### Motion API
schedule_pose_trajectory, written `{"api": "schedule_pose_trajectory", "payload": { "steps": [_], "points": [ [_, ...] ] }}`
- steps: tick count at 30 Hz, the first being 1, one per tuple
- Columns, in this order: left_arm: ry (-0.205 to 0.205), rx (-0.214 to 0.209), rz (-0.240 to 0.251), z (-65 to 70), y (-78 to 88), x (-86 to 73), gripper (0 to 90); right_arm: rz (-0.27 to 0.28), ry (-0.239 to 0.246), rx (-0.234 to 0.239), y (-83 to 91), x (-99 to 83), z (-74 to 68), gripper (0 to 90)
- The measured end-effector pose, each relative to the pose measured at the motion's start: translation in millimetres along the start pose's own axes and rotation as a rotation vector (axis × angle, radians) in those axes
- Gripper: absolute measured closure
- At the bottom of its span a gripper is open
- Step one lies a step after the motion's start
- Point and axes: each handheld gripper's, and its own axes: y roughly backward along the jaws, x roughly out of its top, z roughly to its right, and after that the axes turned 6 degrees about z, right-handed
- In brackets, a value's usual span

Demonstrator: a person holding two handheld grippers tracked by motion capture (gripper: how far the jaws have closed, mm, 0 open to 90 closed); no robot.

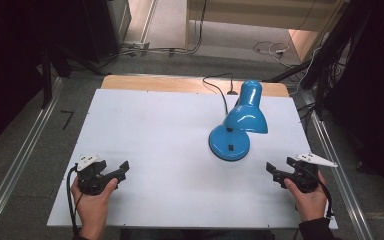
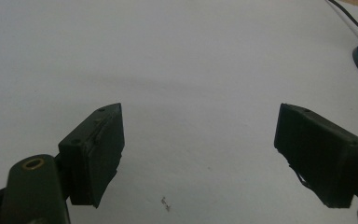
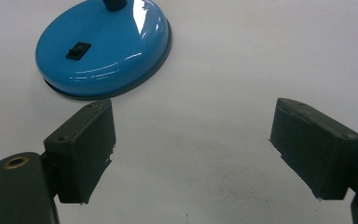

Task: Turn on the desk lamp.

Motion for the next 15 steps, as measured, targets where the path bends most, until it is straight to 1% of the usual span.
{"api": "schedule_pose_trajectory", "payload": {
  "steps": [3, 4, 7, 13, 15],
  "points": [
    [-0.001, 0.000, 0.000, 0.2, 0.4, 0.0, 16.6, -0.002, -0.003, -0.001, -0.8, 1.2, -1.0, 12.3],
    [-0.001, 0.000, 0.001, 0.3, 0.4, 0.0, 16.5, -0.011, 0.000, -0.004, -1.1, 1.7, -0.9, 12.3],
    [-0.001, -0.002, 0.000, 0.7, 0.3, -0.2, 16.6, -0.018, -0.012, 0.010, -3.2, 2.3, -0.9, 12.0],
    [0.000, -0.004, 0.000, 0.5, 0.2, -0.1, 16.6, -0.010, 0.013, 0.007, -7.7, 5.0, -6.1, 12.5],
    [-0.001, -0.003, 0.000, 0.5, 0.2, 0.0, 16.5, -0.011, 0.014, 0.008, -8.5, 5.6, -7.2, 12.5]
  ]
}}
